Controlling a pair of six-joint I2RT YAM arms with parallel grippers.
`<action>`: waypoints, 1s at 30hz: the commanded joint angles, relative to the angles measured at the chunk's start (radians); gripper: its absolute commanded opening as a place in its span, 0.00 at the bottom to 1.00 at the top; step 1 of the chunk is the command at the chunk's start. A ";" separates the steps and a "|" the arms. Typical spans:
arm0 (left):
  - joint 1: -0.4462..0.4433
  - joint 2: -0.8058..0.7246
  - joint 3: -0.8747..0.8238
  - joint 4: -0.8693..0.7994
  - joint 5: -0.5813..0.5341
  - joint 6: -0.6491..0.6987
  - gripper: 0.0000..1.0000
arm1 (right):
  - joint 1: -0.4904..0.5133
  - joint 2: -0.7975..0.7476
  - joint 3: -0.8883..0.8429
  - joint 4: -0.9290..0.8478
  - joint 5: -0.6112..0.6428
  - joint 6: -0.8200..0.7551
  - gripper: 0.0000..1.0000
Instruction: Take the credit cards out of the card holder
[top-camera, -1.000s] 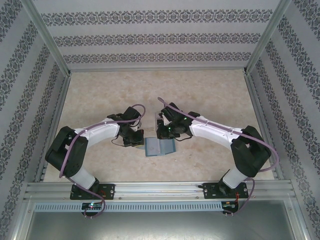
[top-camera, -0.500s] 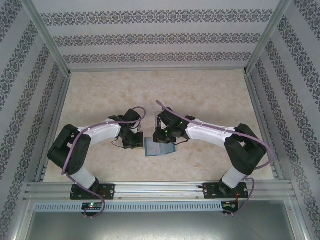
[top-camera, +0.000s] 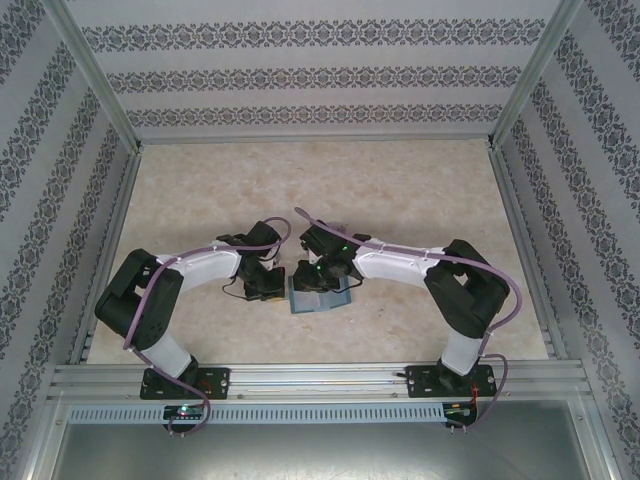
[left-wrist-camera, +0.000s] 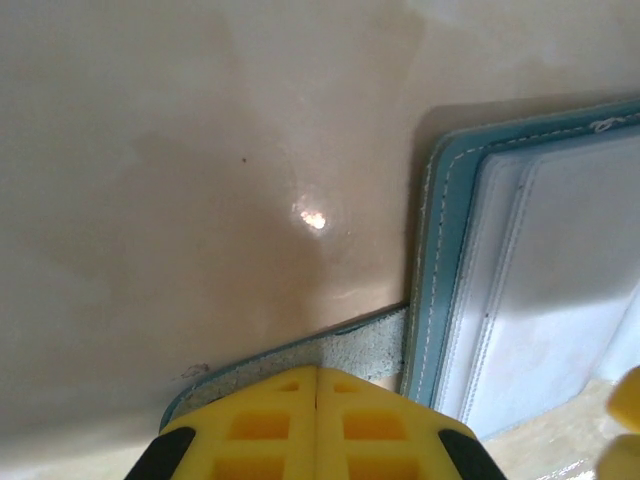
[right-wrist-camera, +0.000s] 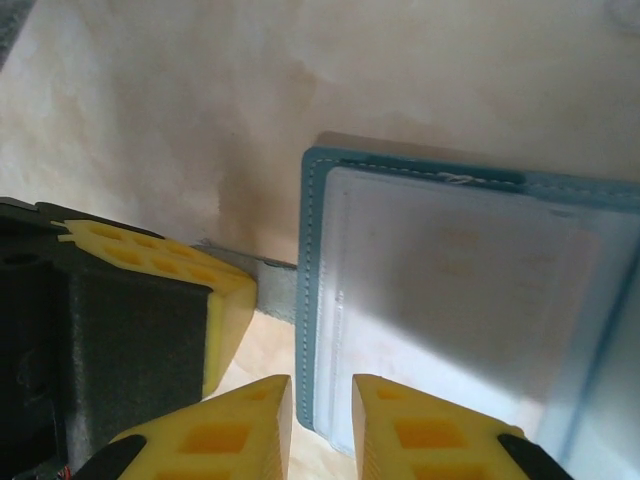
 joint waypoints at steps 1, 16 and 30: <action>-0.009 0.009 -0.024 0.024 -0.016 0.021 0.01 | 0.017 0.035 0.032 0.016 -0.016 0.022 0.24; -0.009 0.014 -0.020 0.025 -0.009 0.021 0.01 | 0.028 0.085 0.047 -0.035 0.015 0.002 0.31; -0.010 0.018 -0.020 0.028 -0.011 0.022 0.01 | 0.045 0.062 0.095 -0.230 0.166 -0.079 0.46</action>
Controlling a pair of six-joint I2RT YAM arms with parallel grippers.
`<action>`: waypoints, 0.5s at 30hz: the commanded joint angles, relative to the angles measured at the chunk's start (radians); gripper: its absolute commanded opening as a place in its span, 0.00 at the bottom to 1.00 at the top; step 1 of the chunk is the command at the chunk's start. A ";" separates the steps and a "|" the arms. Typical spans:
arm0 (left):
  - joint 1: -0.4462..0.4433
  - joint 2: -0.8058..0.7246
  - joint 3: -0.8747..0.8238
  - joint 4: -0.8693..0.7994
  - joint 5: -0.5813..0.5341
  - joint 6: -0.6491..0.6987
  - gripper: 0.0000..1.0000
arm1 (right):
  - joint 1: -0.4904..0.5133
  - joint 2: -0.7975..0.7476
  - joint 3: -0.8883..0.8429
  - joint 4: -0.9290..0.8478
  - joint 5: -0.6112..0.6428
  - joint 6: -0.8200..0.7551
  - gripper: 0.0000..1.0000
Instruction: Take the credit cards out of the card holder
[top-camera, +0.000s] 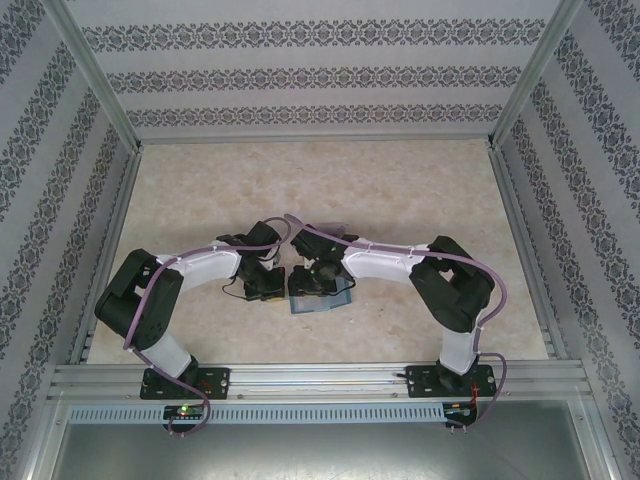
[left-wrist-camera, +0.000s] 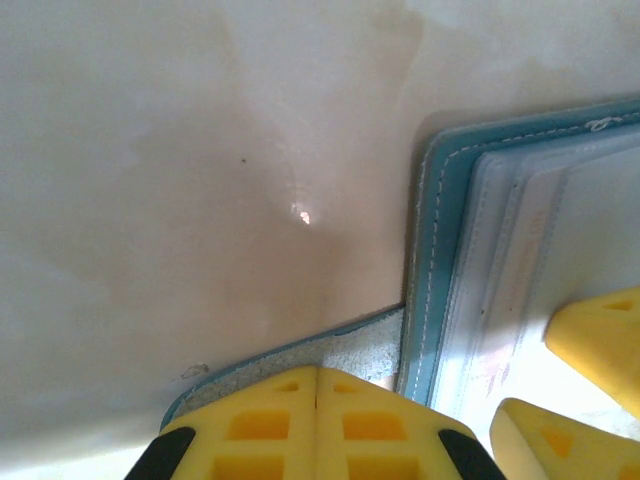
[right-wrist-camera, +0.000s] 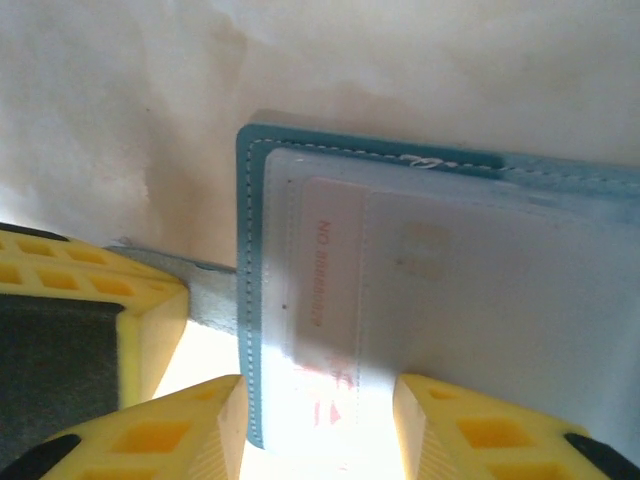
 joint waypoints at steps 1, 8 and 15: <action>-0.010 0.017 -0.017 0.026 -0.011 0.022 0.01 | 0.015 -0.010 0.027 -0.120 0.096 -0.046 0.47; -0.010 0.022 -0.017 0.026 -0.010 0.022 0.01 | 0.029 -0.004 0.060 -0.203 0.169 -0.080 0.50; -0.009 0.017 -0.014 0.026 -0.011 0.020 0.01 | 0.040 -0.014 0.077 -0.247 0.224 -0.085 0.57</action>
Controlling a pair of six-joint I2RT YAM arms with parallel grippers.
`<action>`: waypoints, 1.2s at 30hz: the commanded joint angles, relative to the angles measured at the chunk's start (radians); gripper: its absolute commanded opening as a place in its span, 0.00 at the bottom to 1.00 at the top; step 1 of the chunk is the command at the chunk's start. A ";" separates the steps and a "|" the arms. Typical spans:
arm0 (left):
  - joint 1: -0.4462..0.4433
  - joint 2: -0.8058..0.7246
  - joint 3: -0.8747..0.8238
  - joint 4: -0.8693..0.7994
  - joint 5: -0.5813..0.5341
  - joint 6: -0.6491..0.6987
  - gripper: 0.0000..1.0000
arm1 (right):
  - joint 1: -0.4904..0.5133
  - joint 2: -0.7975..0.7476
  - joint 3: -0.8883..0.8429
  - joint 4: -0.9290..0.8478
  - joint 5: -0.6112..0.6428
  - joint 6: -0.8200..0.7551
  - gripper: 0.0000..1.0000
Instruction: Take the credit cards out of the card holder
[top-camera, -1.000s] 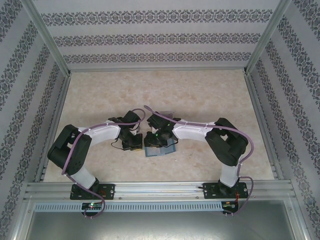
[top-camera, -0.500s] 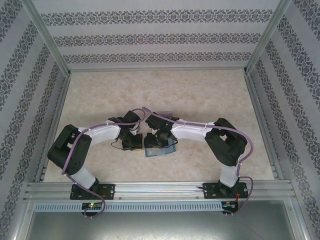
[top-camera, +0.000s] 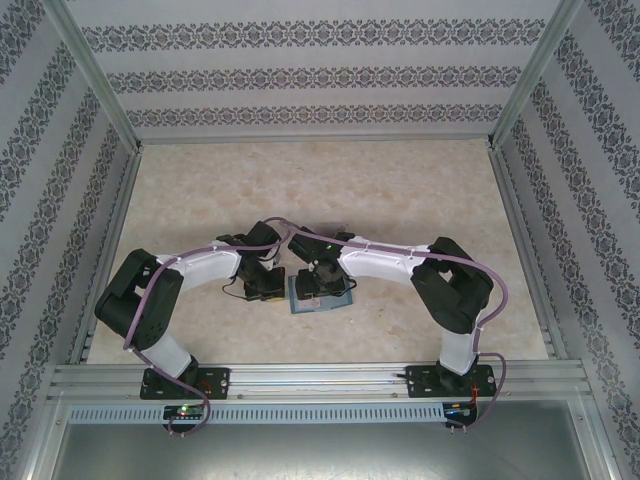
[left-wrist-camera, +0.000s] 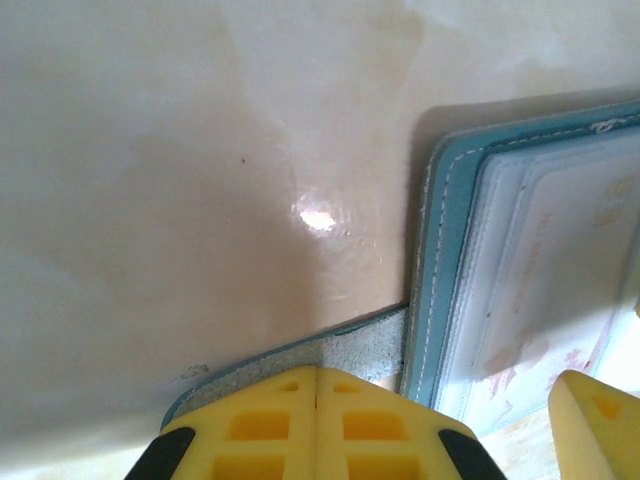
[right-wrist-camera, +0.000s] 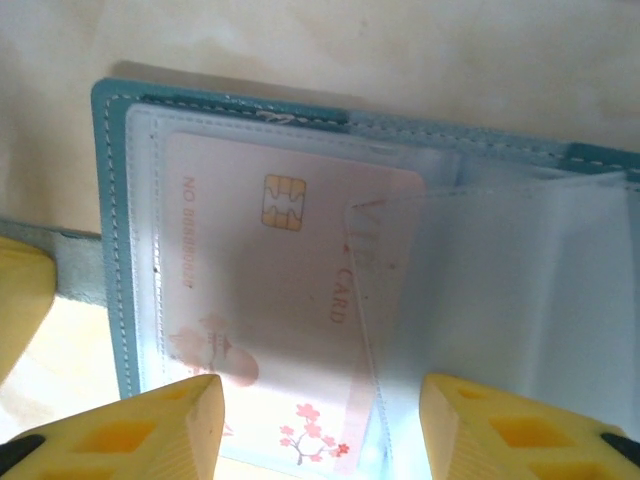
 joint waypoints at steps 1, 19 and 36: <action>-0.009 0.018 -0.014 0.025 -0.010 0.022 0.01 | 0.014 -0.017 0.030 -0.075 0.076 -0.019 0.58; -0.009 0.019 0.013 0.002 -0.011 0.027 0.01 | 0.018 -0.054 0.044 -0.180 0.219 -0.040 0.63; -0.009 0.023 0.028 -0.008 -0.003 0.027 0.01 | 0.012 -0.040 0.029 -0.233 0.295 -0.057 0.67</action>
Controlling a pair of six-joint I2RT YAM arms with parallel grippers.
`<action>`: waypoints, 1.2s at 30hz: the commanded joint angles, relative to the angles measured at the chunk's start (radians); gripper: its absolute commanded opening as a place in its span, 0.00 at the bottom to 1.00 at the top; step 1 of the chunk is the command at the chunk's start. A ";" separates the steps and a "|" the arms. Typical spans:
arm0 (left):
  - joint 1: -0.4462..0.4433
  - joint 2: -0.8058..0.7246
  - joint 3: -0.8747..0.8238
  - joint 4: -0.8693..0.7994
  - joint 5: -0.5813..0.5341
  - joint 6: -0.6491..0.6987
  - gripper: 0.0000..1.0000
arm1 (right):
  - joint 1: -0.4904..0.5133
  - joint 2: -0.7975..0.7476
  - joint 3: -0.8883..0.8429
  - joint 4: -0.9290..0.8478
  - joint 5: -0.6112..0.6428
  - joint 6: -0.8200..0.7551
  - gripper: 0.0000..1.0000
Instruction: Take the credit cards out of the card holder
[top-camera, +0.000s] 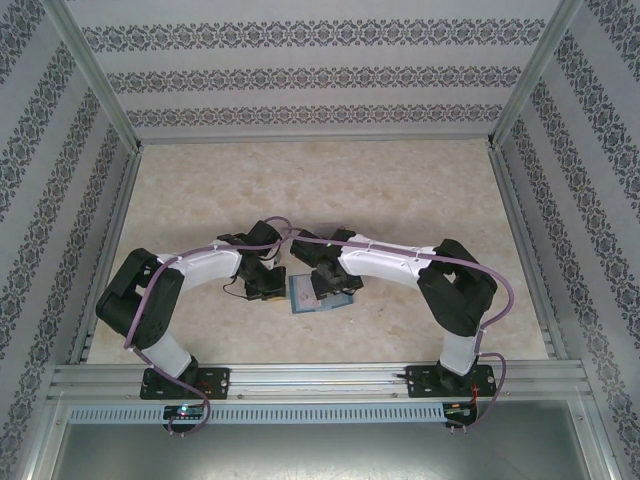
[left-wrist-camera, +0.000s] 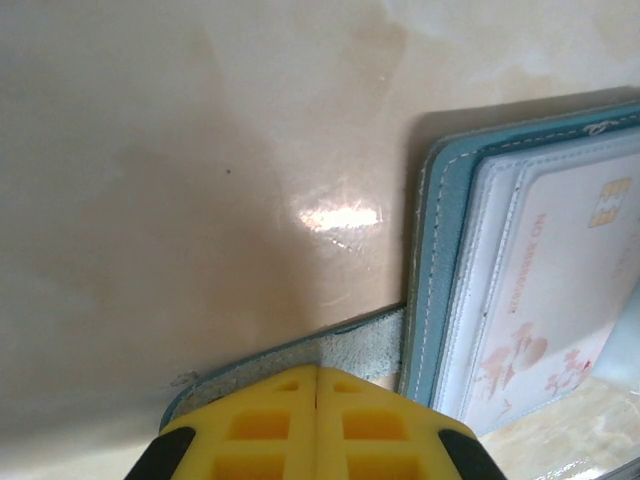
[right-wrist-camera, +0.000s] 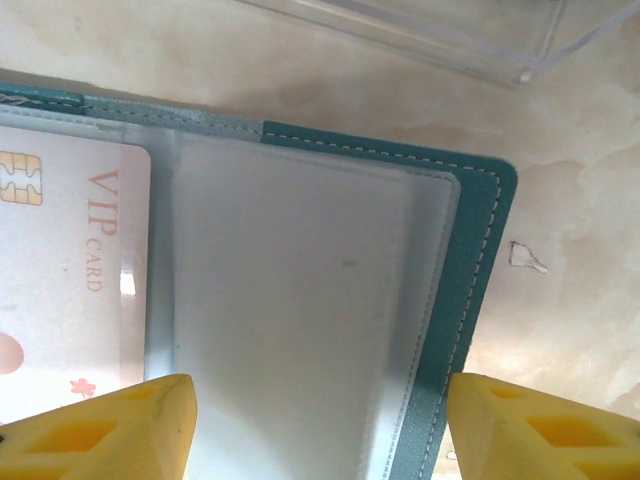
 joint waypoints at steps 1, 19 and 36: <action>-0.009 0.018 0.020 -0.009 -0.005 0.022 0.01 | 0.005 -0.012 -0.007 -0.022 0.035 -0.014 0.68; -0.010 0.014 0.022 -0.010 -0.004 0.020 0.01 | -0.027 -0.024 -0.085 0.012 0.040 -0.010 0.70; -0.021 -0.016 0.103 -0.042 0.009 0.017 0.01 | -0.030 -0.153 -0.081 0.081 -0.071 -0.002 0.67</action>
